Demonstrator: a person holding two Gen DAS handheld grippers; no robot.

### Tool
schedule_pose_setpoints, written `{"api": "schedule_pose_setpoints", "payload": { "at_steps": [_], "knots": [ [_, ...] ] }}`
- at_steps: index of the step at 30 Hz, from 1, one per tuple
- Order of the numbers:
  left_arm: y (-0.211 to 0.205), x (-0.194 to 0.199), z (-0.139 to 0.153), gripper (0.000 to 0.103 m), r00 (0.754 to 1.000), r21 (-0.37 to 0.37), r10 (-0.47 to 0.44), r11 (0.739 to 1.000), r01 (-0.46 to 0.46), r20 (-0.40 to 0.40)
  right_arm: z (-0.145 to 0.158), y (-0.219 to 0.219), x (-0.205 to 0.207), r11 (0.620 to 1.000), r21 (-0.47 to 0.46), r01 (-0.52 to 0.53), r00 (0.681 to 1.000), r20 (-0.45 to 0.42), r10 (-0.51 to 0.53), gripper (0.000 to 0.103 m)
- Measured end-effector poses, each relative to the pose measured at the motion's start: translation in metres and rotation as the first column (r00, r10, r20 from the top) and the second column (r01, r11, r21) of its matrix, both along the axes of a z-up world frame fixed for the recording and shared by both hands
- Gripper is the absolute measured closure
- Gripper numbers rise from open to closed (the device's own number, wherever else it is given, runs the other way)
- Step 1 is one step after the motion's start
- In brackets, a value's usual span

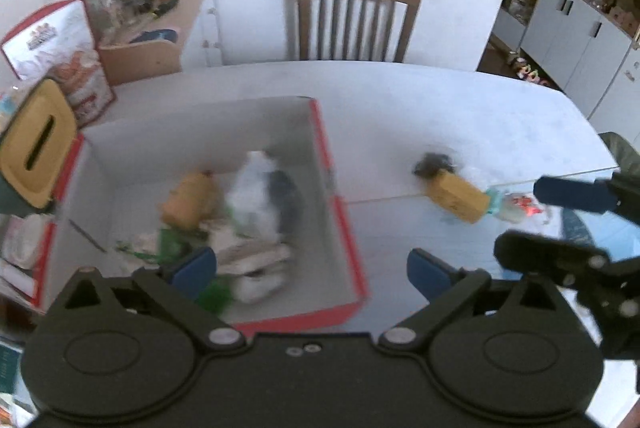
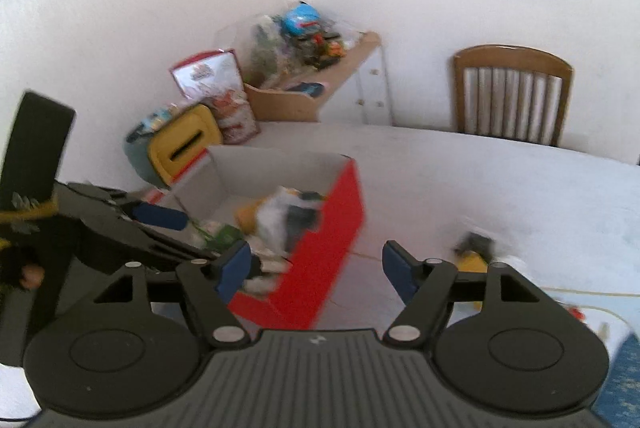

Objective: Organize objects
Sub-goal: 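Reach to the table, grasp the yellow box with left tool while right grasps red plush toy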

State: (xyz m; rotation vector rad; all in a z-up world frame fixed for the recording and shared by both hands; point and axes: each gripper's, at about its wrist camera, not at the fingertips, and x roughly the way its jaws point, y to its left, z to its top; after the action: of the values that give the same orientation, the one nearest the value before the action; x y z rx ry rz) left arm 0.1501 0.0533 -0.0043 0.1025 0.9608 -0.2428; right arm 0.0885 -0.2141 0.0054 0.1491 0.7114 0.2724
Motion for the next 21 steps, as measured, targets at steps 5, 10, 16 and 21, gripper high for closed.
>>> {"api": "schedule_pose_setpoints", "payload": {
  "at_steps": [5,10,16,21],
  "knots": [
    [-0.032,-0.003,-0.002,0.000,1.000,0.014,0.003,1.000,-0.003,0.012,-0.007,-0.040,-0.015,1.000,0.013,0.013,1.000,0.002,-0.013,0.031],
    [-0.066,-0.005,-0.007,0.000,1.000,0.026,-0.010,1.000,0.010,0.019,-0.012,-0.078,-0.027,0.999,0.016,0.042,0.998,0.054,-0.043,0.019],
    [-0.104,-0.001,-0.017,0.000,1.000,0.037,-0.007,0.999,0.007,0.022,-0.024,-0.115,-0.033,0.999,-0.038,0.038,0.996,0.085,-0.035,0.018],
    [-0.132,0.012,-0.030,0.000,1.000,0.008,0.001,1.000,-0.001,-0.012,-0.035,-0.148,-0.027,0.997,-0.049,0.060,0.998,0.035,-0.058,0.018]
  ]
}}
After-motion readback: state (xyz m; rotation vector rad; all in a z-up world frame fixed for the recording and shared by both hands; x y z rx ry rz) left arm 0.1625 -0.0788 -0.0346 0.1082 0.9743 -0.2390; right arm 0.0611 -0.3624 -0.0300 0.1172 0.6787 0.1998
